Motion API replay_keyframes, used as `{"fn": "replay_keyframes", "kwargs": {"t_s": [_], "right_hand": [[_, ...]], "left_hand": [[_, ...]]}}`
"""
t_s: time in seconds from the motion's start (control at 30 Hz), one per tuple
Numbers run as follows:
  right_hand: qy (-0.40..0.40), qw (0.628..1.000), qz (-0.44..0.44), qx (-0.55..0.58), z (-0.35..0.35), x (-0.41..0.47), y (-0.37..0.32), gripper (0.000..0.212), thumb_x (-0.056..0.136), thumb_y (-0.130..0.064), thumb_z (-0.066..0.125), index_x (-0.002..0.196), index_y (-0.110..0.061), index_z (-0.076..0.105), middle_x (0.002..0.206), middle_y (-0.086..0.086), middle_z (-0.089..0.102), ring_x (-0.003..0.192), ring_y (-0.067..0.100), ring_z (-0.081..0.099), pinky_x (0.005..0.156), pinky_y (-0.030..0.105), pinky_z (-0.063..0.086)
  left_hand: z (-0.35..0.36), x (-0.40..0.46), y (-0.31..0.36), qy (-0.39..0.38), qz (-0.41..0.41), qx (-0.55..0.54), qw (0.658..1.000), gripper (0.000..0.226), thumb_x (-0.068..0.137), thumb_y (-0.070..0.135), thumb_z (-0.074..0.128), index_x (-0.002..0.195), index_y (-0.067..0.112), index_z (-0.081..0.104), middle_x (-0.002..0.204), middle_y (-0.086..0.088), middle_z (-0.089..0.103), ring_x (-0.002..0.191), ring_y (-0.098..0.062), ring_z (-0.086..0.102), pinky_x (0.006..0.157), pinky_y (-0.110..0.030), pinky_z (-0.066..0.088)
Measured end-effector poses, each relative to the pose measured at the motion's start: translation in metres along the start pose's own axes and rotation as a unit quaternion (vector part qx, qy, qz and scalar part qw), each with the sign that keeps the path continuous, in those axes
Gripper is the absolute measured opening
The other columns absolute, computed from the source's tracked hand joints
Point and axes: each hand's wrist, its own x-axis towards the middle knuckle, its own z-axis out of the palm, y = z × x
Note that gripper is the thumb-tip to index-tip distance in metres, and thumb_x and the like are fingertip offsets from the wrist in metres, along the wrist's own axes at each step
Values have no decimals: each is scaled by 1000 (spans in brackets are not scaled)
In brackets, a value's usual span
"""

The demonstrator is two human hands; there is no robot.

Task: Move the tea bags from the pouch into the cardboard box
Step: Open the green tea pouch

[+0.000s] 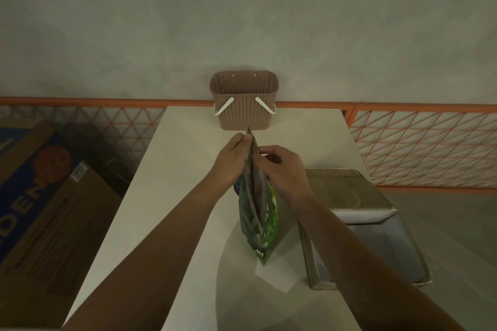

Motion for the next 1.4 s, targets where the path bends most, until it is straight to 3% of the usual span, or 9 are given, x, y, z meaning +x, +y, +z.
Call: {"fn": "replay_keyframes", "kwargs": {"t_s": [0.23, 0.37, 0.53, 0.6, 0.8, 1.0, 1.17, 1.27, 1.4], "right_hand": [[92, 996, 0, -17, -21, 13, 3, 13, 90, -23, 68, 101, -18, 73, 83, -17, 66, 80, 4, 63, 66, 15, 50], [107, 994, -13, -29, -24, 15, 2, 11, 90, -20, 68, 99, -18, 73, 83, -16, 65, 80, 6, 63, 62, 12, 52], [71, 996, -22, -39, -15, 9, -4, 12, 91, -22, 66, 103, -20, 69, 83, -15, 63, 77, 8, 64, 53, 11, 51], [54, 997, -26, -44, -14, 6, -6, 18, 91, -24, 67, 108, -21, 64, 82, -12, 62, 74, 9, 64, 54, 11, 51], [-76, 994, 11, -74, -28, 2, -11, 54, 83, -9, 71, 127, -24, 43, 88, 4, 63, 78, 20, 66, 70, 34, 61], [21, 999, 5, -43, -49, 8, -5, 45, 86, -1, 67, 125, -17, 50, 86, 15, 64, 53, 12, 65, 47, 18, 51], [-10, 999, -9, -46, -35, 3, -8, 48, 85, -1, 66, 125, -20, 48, 92, 12, 62, 77, 22, 67, 67, 33, 61], [-38, 998, 1, -48, -28, 2, -11, 58, 81, -1, 69, 128, -24, 43, 89, 11, 56, 79, 22, 61, 65, 30, 56], [-22, 999, 2, -47, -40, 2, -11, 60, 80, 6, 67, 128, -23, 44, 93, 15, 55, 86, 23, 59, 74, 33, 55]], "left_hand": [[-12, 8, -1, 27, -19, 2, 999, 24, 107, 34, 43, 109, 18, 60, 103, -1, 64, 98, -16, 62, 75, -25, 51], [-13, 9, -4, 52, -16, 40, 998, 32, 106, 40, 43, 108, 12, 59, 103, -6, 65, 100, -21, 63, 89, -34, 52], [-11, 1, 4, 25, 4, 145, 989, 31, 96, 30, 67, 109, 15, 43, 88, 4, 52, 80, -13, 57, 67, -23, 48], [-10, -5, 3, 13, 6, 167, 986, 40, 92, 21, 72, 111, 16, 38, 90, 5, 50, 80, -13, 56, 71, -27, 54], [-23, -6, 7, 76, 23, 210, 974, 31, 91, 8, 69, 109, 16, 45, 94, 0, 55, 74, -8, 53, 68, -26, 54], [-44, -2, 8, 159, 9, 152, 975, 29, 90, 10, 73, 114, 15, 57, 96, -7, 62, 75, -17, 62, 78, -40, 63], [-28, -11, 18, 77, -21, 132, 988, 61, 80, 3, 78, 121, 23, 37, 91, 2, 53, 78, -10, 55, 58, -20, 42], [-18, -18, 18, 23, -38, 108, 993, 75, 78, -9, 74, 123, 27, 26, 98, -3, 51, 85, -15, 56, 57, -18, 44], [-36, -15, 17, 76, -21, 95, 992, 71, 83, -13, 66, 133, 21, 30, 91, -3, 46, 78, -12, 52, 59, -25, 47]]}}
